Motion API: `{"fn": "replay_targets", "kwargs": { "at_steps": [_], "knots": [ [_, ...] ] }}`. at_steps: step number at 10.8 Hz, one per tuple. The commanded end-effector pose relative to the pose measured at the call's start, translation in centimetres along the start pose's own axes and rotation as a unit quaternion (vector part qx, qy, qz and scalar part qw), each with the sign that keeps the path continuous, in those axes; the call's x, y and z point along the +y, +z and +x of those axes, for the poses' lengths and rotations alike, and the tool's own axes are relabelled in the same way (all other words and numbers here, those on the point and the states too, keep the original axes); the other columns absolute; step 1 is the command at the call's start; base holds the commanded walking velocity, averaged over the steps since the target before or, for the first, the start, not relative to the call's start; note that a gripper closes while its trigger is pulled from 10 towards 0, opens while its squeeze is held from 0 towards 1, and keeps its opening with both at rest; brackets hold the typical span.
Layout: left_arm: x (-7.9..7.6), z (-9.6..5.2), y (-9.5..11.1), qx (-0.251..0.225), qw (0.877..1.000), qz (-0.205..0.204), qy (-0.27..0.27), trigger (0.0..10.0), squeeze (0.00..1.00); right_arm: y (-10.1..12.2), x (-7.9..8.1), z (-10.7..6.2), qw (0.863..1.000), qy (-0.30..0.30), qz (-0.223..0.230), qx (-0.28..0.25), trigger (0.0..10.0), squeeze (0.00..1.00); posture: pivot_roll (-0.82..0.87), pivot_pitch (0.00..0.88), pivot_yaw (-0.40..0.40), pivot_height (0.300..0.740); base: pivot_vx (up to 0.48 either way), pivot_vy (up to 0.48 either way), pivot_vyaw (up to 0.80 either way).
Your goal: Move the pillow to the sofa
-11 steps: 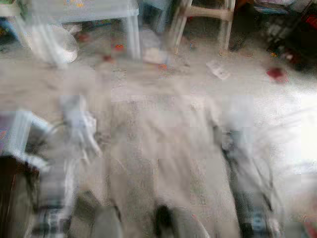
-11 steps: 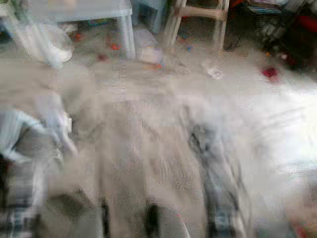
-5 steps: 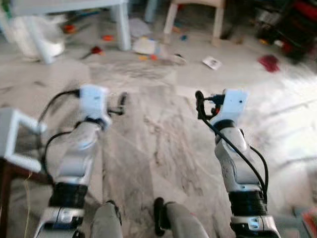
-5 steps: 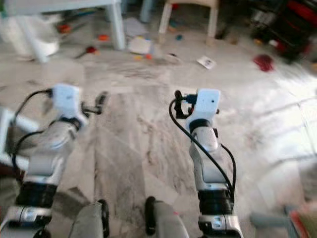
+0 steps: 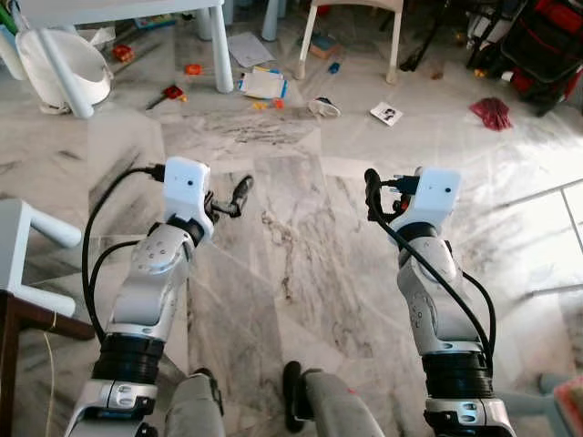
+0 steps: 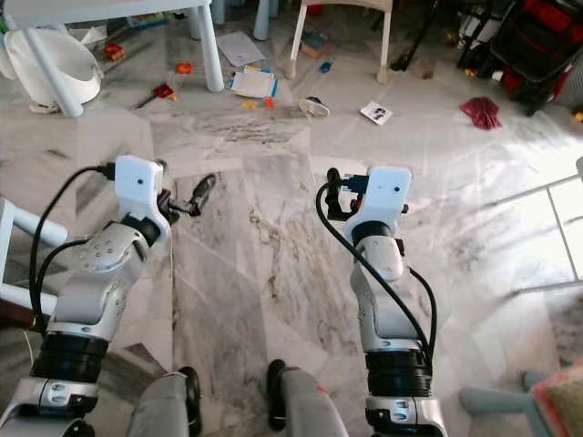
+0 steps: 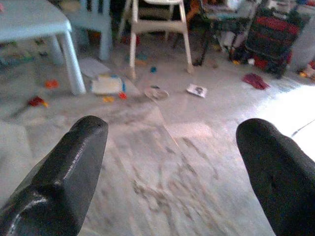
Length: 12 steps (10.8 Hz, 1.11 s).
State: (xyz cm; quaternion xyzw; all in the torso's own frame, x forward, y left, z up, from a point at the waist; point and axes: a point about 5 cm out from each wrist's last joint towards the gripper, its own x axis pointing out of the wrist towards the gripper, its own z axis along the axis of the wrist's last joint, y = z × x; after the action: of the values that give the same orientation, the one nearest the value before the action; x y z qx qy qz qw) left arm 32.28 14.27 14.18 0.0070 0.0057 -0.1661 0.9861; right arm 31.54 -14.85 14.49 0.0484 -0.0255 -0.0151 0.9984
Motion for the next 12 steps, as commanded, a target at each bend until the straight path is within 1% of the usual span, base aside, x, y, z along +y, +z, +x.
{"fn": "replay_targets", "kwargs": {
  "at_steps": [1, 2, 3, 4, 6, 7, 8, 9, 10, 11, 12],
  "knots": [
    [-0.2, -0.2, -0.4, 0.009, 1.000, -0.011, -0.005, 10.0, 0.00, 0.0, -0.5, -0.1, 1.000, -0.008, 0.006, -0.004, 10.0, 0.00, 0.02, 0.227, -0.088, 0.740, 0.000, 0.000, 0.00],
    [0.0, -0.3, -0.8, 0.015, 1.000, -0.021, 0.004, 10.0, 0.00, -0.3, -0.5, -0.1, 1.000, -0.009, 0.010, -0.003, 10.0, 0.00, 0.03, 0.200, -0.083, 0.740, 0.000, 0.000, 0.00],
    [0.2, -0.6, -1.1, 0.012, 1.000, 0.002, 0.010, 10.0, 0.00, -0.4, -0.6, -0.3, 1.000, -0.003, 0.015, -0.008, 10.0, 0.00, 0.03, 0.181, -0.081, 0.740, 0.000, 0.000, 0.00],
    [0.5, -1.0, -1.8, 0.018, 1.000, 0.008, 0.023, 10.0, 0.00, -0.6, -0.8, -0.5, 1.000, -0.002, 0.014, -0.007, 10.0, 0.00, 0.03, 0.155, -0.079, 0.740, 0.000, 0.000, 0.00],
    [0.5, -3.0, -3.6, 0.039, 0.998, 0.013, 0.037, 10.0, 0.00, -1.8, -1.9, -2.1, 1.000, 0.000, -0.012, 0.003, 10.0, 0.00, 0.05, 0.086, -0.075, 0.740, 0.000, 0.000, 0.00],
    [0.3, -4.0, -4.5, 0.054, 0.998, 0.008, 0.044, 10.0, 0.00, -2.9, -2.7, -3.2, 1.000, -0.005, -0.016, 0.024, 10.0, 0.00, 0.06, 0.056, -0.074, 0.740, 0.000, 0.000, 0.00],
    [0.1, -4.5, -5.1, 0.057, 0.997, 0.001, 0.051, 10.0, 0.00, -4.3, -3.1, -4.4, 0.999, -0.010, -0.019, 0.044, 10.0, 0.00, 0.06, 0.015, -0.071, 0.740, 0.000, 0.000, -0.80],
    [0.0, -4.2, -4.9, 0.051, 0.997, -0.006, 0.052, 10.0, 0.00, -4.6, -2.8, -4.6, 0.999, -0.007, -0.020, 0.046, 10.0, 0.00, 0.07, 0.005, -0.071, 0.740, 0.000, 0.000, -0.80],
    [-0.4, -4.0, -4.8, 0.045, 0.998, -0.003, 0.042, 10.0, 0.00, -4.7, -2.4, -4.5, 0.999, -0.001, -0.018, 0.045, 10.0, 0.00, 0.06, 0.001, -0.068, 0.740, 0.000, 0.000, -0.78],
    [-0.7, -4.2, -5.0, 0.051, 0.998, 0.005, 0.030, 10.0, 0.00, -4.7, -2.3, -4.5, 0.999, 0.000, -0.016, 0.045, 10.0, 0.00, 0.06, 0.006, -0.066, 0.740, 0.000, 0.000, -0.77],
    [-0.9, -4.3, -5.2, 0.056, 0.998, -0.017, 0.026, 10.0, 0.00, -4.7, -2.4, -4.5, 0.999, -0.003, -0.017, 0.045, 10.0, 0.00, 0.05, 0.012, -0.065, 0.740, 0.000, 0.000, -0.77]
  ]
}}
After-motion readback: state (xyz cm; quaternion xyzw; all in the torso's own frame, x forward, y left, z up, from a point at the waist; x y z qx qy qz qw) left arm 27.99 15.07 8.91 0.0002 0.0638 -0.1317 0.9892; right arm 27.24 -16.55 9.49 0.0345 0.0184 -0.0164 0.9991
